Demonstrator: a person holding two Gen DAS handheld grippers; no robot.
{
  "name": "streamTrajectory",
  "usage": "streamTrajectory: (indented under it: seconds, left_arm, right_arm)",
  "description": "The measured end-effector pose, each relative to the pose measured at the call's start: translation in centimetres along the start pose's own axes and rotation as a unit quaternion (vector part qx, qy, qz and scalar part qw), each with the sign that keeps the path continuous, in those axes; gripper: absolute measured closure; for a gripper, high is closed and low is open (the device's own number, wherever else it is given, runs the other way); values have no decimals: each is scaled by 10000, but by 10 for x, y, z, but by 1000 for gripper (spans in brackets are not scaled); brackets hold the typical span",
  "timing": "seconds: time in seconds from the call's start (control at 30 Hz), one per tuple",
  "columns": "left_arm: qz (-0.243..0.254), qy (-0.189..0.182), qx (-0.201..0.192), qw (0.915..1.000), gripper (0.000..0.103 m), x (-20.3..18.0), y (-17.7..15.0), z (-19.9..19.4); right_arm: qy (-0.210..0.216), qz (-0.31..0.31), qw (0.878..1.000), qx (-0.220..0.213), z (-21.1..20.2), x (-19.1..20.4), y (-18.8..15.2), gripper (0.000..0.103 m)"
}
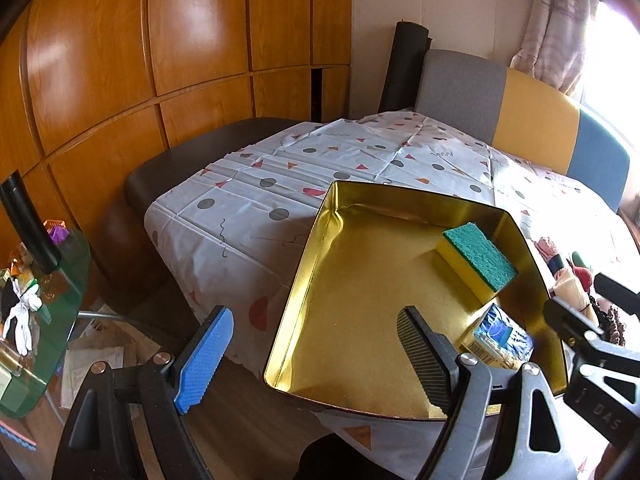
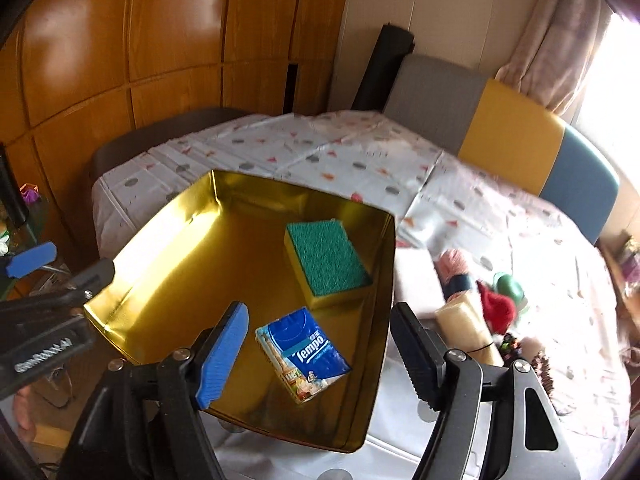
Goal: Organize soft objects
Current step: 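Grasp the blue Tempo tissue pack with the right tool and drop it in the tray, then move the left tool to the beige tied cloth and grasp it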
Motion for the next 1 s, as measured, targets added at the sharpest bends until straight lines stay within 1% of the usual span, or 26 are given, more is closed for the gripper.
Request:
streamTrajectory:
  seconds: [0.37,1.0]
  left_arm:
    - [126,-11,6,9999,17,-10,0,-4]
    - [394,-82,7,9992,17,-33,0,-11]
  right_arm:
    - [14,70,9995,-319,-26,-2,9,27]
    - [-17,329,9987,-394,-33,-25,4,25]
Point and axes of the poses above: each gripper's, at about its wrist camera, not at the fingertips, and z roughly the way its jaws point, x to its left, y to its top, the point moved 9 cm from there along z, roughly the way its jaws point, and after that the axes turned 4 degrees about -y, right-handed, at the moved point
